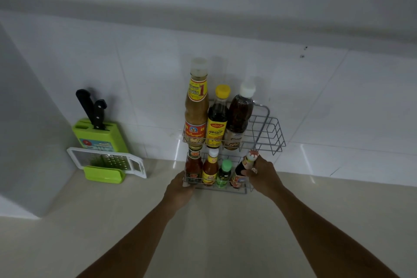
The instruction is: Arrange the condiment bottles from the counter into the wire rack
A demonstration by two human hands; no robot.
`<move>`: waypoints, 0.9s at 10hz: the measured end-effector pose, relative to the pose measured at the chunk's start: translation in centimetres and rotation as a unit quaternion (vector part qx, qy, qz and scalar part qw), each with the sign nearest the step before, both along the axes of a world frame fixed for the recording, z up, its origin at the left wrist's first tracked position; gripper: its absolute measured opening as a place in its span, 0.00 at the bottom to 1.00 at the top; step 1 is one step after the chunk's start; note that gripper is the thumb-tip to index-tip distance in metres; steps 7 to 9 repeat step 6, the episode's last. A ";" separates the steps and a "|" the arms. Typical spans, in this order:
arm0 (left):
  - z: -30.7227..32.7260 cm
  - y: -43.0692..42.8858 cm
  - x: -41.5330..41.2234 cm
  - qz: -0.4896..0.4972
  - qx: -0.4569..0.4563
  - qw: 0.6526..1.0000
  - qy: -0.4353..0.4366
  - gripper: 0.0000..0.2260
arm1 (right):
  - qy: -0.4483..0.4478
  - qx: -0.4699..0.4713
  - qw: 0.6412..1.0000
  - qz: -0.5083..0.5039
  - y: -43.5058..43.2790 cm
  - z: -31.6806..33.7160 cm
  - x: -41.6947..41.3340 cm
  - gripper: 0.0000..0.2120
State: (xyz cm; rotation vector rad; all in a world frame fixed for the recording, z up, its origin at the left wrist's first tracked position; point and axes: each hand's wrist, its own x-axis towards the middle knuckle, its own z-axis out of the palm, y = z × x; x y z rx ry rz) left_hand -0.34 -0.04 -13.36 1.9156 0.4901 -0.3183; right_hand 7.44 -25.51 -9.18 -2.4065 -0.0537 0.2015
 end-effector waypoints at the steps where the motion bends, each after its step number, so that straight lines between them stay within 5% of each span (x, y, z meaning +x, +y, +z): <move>1: 0.0 0.0 0.0 -0.005 -0.006 1.000 0.001 0.32 | 0.016 -0.002 1.000 0.013 0.4 -0.1 0.2 0.19; 4: -0.5 0.3 0.2 -0.009 -0.022 1.000 0.008 0.31 | 0.050 -0.020 0.998 0.029 0.7 -1.1 0.9 0.20; 6: 0.4 0.0 -1.0 -0.014 -0.027 0.999 0.033 0.33 | 0.039 -0.108 0.992 0.044 0.2 -3.9 -1.4 0.36; 9: 0.4 0.0 -1.0 -0.014 -0.027 0.999 0.033 0.33 | 0.039 -0.108 0.992 0.044 0.2 -3.9 -1.4 0.36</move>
